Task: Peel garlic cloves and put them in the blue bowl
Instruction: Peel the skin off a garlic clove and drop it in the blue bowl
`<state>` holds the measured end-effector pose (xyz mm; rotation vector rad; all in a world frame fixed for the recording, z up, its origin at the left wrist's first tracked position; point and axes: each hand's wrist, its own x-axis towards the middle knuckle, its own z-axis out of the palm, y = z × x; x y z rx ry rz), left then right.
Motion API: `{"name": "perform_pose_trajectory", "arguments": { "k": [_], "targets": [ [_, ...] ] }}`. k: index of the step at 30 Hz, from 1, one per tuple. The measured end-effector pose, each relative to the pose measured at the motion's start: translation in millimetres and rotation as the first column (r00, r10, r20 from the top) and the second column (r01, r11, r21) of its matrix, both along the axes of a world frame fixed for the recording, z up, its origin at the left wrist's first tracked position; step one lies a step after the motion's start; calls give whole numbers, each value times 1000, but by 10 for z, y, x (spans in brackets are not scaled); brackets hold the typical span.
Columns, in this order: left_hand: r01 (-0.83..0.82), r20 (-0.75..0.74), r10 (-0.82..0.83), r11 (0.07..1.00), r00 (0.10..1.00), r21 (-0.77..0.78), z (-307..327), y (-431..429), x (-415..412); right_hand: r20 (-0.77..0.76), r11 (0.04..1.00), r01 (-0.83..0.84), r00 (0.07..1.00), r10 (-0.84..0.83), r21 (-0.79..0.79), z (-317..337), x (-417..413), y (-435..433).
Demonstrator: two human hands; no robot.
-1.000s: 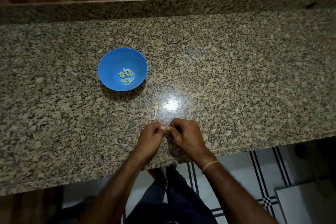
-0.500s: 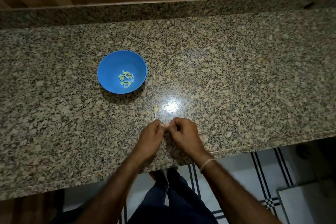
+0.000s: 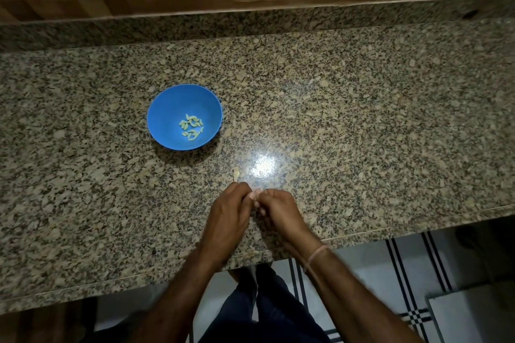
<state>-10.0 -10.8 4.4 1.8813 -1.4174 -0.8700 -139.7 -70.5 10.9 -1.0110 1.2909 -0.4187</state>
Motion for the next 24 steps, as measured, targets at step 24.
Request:
{"name": "perform_pose_trajectory", "arguments": {
  "k": [24],
  "targets": [
    [-333,-315,406,906,857,263,-116,-77,-148,-244,819,-242,961,129,-521,-110,10,42]
  ]
}}
